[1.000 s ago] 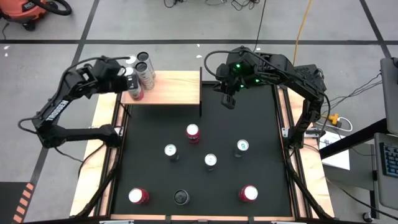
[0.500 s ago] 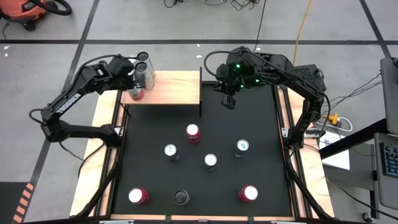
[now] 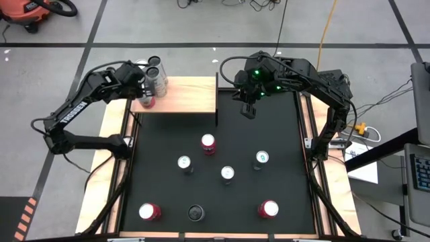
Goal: Place canned beverage on shelf
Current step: Put the pink soda can on the shelf aligned with the other pink soda cans
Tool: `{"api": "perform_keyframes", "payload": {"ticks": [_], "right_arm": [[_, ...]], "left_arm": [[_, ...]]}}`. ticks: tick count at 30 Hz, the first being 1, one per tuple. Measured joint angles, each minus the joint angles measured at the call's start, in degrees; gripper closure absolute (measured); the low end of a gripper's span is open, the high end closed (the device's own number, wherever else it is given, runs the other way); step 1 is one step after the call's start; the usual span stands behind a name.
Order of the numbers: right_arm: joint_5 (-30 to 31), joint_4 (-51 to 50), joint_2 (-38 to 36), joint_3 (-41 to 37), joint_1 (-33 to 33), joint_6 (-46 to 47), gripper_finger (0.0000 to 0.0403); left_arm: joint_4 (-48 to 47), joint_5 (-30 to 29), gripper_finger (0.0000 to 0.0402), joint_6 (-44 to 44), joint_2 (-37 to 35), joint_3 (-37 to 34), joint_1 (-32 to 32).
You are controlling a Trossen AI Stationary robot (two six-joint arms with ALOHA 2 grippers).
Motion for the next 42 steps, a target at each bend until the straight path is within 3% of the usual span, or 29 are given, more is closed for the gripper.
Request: {"api": "perform_keyframes", "payload": {"ticks": [19,31,42], "right_arm": [[0.00,0.02,0.00,0.00,0.00,-0.09,0.0392],[0.00,0.09,0.00,0.00,0.00,-0.47,0.0392],[0.00,1.53,0.00,0.00,0.00,-1.09,0.0392]], "left_arm": [[-3.84,-2.75,0.0402,-1.42,-0.21,0.48,0.02],[-0.38,-3.62,0.0402,0.99,-2.36,2.01,0.02],[0.49,-2.77,0.0402,3.02,-0.40,-0.94,0.01]]}}
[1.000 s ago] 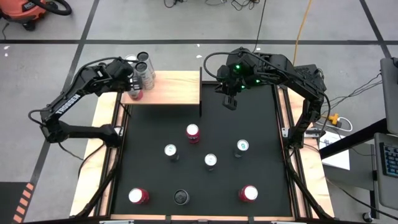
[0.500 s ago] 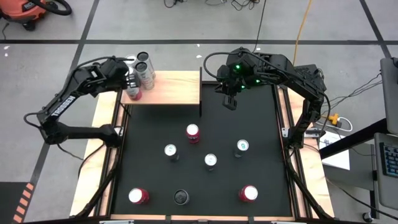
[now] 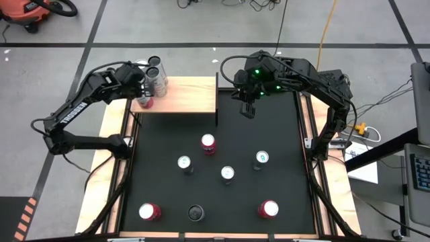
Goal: Place canned beverage on shelf
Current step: Put the pink soda can on the shelf aligned with the other pink soda cans
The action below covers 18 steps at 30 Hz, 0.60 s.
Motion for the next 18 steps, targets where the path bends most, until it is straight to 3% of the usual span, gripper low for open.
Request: {"api": "perform_keyframes", "payload": {"ticks": [18], "right_arm": [[0.00,-1.46,0.00,0.00,0.00,0.76,0.0392]], "left_arm": [[-3.40,-2.10,0.0402,0.06,-0.11,0.09,0.01]]}}
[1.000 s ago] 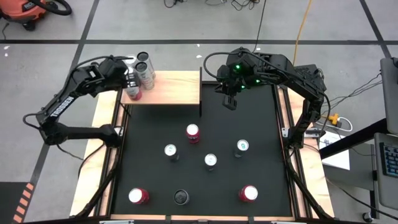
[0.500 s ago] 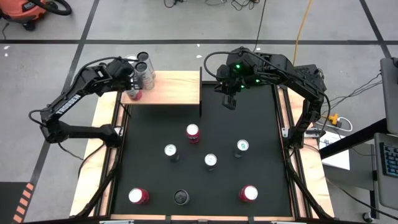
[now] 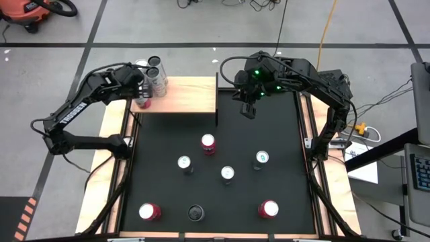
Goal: Place canned beverage on shelf
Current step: Put the pink soda can on the shelf aligned with the other pink soda cans, then put the white yellow soda can on the shelf aligned with the other white yellow soda cans
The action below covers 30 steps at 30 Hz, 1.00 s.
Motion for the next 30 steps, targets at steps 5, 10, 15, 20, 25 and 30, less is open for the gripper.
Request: {"api": "perform_keyframes", "payload": {"ticks": [5,10,15,20,25,30], "right_arm": [[0.00,-0.01,0.00,0.00,0.00,-0.11,0.0392],[0.00,0.00,0.00,0.00,0.00,-0.13,0.0392],[0.02,0.00,0.00,-0.02,0.00,-0.14,0.0392],[0.01,-0.02,0.00,-0.02,0.00,0.00,0.0392],[0.02,-0.42,0.00,-0.02,0.00,1.20,0.0392],[0.02,-4.36,0.00,-0.06,0.00,3.41,0.0392]], "left_arm": [[1.12,0.09,0.0402,-0.02,-0.02,1.93,0.00],[3.88,0.01,0.0402,0.02,0.02,5.49,0.00],[10.23,-2.67,0.0402,0.72,0.02,8.56,0.71],[18.69,-2.93,0.0402,5.80,1.97,10.99,5.33],[24.02,1.62,0.0402,11.11,6.06,11.37,11.73],[23.46,7.10,0.0402,13.73,10.41,11.34,16.86]]}}
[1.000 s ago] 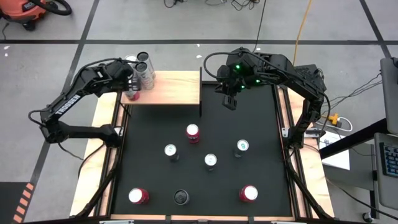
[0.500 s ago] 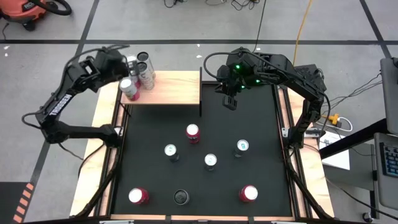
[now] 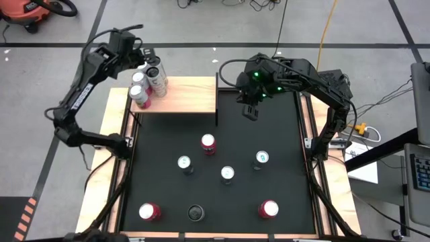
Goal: Place canned beverage on shelf
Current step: Put the white yellow soda can on the shelf aligned with the other white yellow soda cans
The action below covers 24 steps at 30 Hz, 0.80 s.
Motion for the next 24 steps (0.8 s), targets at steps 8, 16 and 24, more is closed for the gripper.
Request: {"api": "perform_keyframes", "payload": {"ticks": [8,16,24], "right_arm": [[0.00,-3.57,-0.11,-0.01,0.00,3.94,0.0392],[0.13,-3.51,-0.17,-0.01,0.00,3.98,0.0392],[0.20,-2.98,-0.22,-0.01,0.00,4.05,0.0392]], "left_arm": [[-0.11,2.81,0.0402,0.15,2.44,-0.02,3.59],[0.13,3.05,0.0402,3.07,2.65,-0.02,5.58],[0.90,8.82,0.0402,4.32,1.41,-0.02,4.77]]}}
